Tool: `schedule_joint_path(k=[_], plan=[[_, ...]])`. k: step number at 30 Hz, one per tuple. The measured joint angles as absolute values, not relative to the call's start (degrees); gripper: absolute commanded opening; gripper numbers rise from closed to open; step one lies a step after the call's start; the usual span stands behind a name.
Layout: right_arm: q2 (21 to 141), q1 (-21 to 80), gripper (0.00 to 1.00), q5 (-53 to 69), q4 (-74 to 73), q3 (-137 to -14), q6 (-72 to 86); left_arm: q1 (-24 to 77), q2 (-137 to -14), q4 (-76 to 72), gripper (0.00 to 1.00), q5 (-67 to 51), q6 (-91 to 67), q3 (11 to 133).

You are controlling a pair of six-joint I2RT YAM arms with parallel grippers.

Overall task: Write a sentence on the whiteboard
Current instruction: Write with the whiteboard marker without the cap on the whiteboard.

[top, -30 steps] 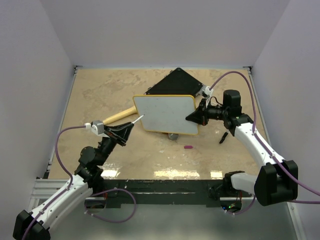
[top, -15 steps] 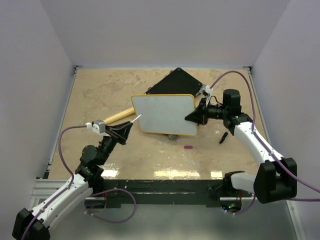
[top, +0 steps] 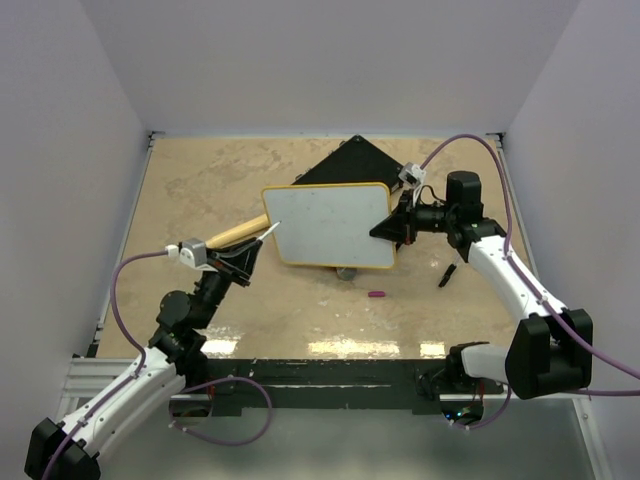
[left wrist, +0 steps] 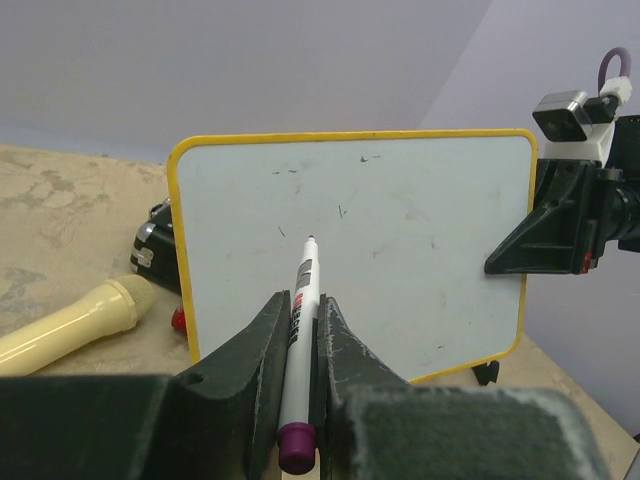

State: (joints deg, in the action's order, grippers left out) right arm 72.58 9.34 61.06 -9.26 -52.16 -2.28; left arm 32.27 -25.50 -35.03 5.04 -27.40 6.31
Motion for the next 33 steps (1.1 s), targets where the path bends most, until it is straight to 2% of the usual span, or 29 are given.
schedule_joint_path(k=[33], plan=[[70.7,5.3,0.00,65.7,-4.2,-51.7,3.8,32.3,-23.8,-34.5,0.00,6.4,-29.5,6.3]])
